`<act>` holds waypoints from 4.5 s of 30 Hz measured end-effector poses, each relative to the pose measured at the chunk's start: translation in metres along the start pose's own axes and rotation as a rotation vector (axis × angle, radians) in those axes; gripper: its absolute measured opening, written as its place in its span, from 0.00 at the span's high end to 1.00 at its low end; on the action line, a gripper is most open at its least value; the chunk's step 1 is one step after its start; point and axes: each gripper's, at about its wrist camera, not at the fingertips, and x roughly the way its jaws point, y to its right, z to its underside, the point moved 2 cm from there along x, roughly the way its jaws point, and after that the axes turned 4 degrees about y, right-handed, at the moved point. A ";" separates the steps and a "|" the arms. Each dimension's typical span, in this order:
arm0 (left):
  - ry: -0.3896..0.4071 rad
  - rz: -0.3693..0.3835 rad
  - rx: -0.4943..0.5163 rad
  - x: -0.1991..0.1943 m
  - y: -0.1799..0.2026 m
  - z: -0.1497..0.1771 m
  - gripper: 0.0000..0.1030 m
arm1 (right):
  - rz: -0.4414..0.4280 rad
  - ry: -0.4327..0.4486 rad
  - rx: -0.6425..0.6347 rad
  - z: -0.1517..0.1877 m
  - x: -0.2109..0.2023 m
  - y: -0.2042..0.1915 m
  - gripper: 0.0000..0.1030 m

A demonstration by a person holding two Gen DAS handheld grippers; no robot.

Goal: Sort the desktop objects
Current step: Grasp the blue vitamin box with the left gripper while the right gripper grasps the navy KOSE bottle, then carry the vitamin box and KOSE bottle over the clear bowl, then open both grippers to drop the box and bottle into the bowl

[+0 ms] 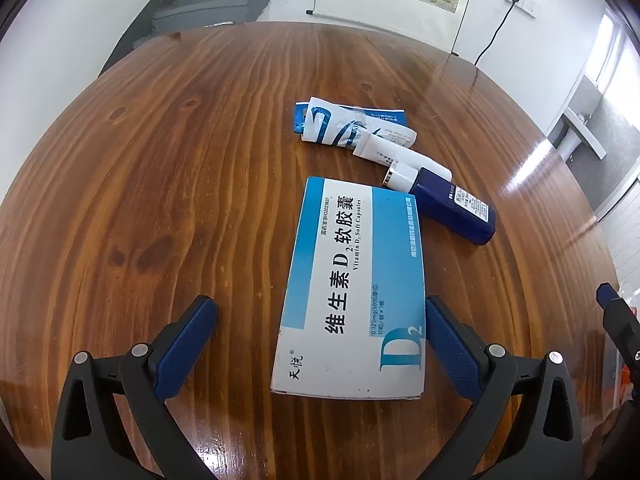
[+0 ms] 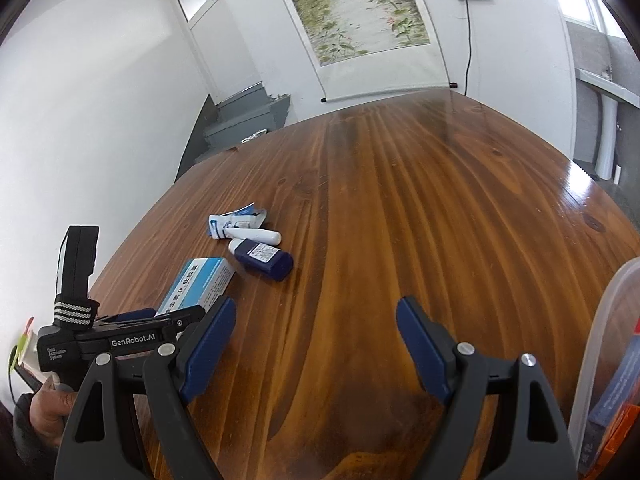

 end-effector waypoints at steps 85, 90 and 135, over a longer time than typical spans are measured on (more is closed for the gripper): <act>0.200 0.249 0.191 -0.056 0.103 0.034 0.35 | 0.193 0.130 0.066 0.035 -0.101 0.045 0.69; 0.207 0.284 0.242 -0.066 0.133 0.039 0.35 | 0.283 0.174 0.124 0.039 -0.136 0.081 0.69; 0.163 0.480 0.615 -0.085 0.334 0.056 0.35 | 0.459 0.240 0.306 0.052 -0.200 0.202 0.69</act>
